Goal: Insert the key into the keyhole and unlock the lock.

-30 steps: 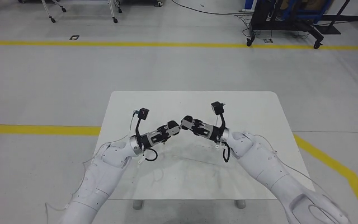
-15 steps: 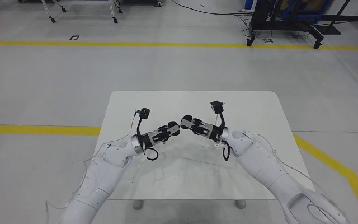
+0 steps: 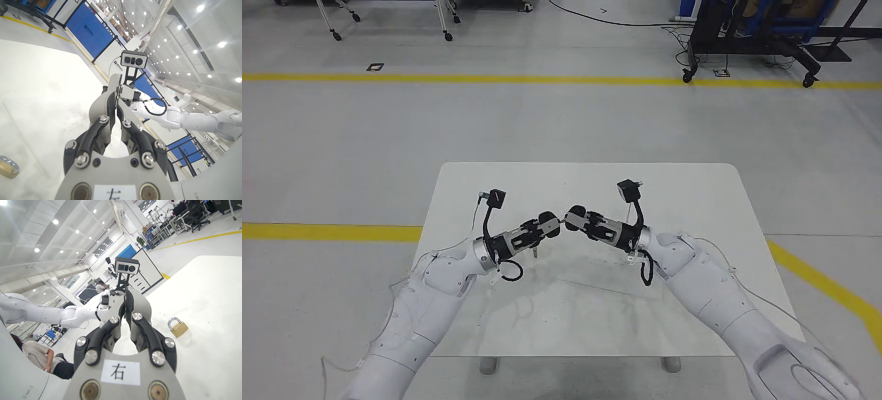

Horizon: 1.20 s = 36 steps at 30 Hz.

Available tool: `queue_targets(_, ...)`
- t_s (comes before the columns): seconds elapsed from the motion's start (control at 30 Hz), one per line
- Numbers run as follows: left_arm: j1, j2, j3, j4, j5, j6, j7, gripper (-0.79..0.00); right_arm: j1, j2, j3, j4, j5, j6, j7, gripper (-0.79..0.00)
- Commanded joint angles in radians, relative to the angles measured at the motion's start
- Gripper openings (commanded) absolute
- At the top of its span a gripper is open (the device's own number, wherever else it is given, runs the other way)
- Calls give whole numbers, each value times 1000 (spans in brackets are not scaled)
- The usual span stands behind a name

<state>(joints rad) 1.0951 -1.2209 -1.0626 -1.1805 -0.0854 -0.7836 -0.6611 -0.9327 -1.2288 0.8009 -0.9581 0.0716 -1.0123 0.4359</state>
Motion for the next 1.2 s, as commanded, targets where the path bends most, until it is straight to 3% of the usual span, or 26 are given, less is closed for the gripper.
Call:
queue_targets(0.0, 1, 1, -4, -2, 0, 2, 4, -785, 0, -1, -2, 1, 12, 0, 23, -785)
queue_targets(0.5, 10, 4, -8, -6, 15, 11, 33, -779, 6, -15, 8, 28, 80, 0, 154, -785)
queue_targets(0.53, 10, 5, -9, -6, 15, 10, 33, -748, 6, -16, 9, 29, 85, 0, 162, -785)
queue_targets(0.6, 11, 5, -10, -7, 15, 8, 33, -582, 7, -18, 12, 32, 93, 0, 176, -785)
queue_targets(0.63, 12, 6, -11, -8, 16, 5, 34, -459, 7, -19, 14, 33, 97, 0, 181, -785)
queue_targets(0.67, 12, 6, -12, -10, 19, 1, 34, -117, 7, -20, 16, 34, 102, 0, 185, -785)
queue_targets(0.7, 13, 7, -14, -12, 25, -2, 36, 0, 6, -20, 20, 35, 104, 0, 188, -785)
queue_targets(0.97, 46, 35, -122, -65, 129, -30, 94, 0, -36, -5, 102, 0, 91, 0, 185, -785)
queue_targets(1.17, 148, 75, -252, -251, 522, -2, 126, 0, -69, 8, 153, -28, 76, 0, 173, -785)
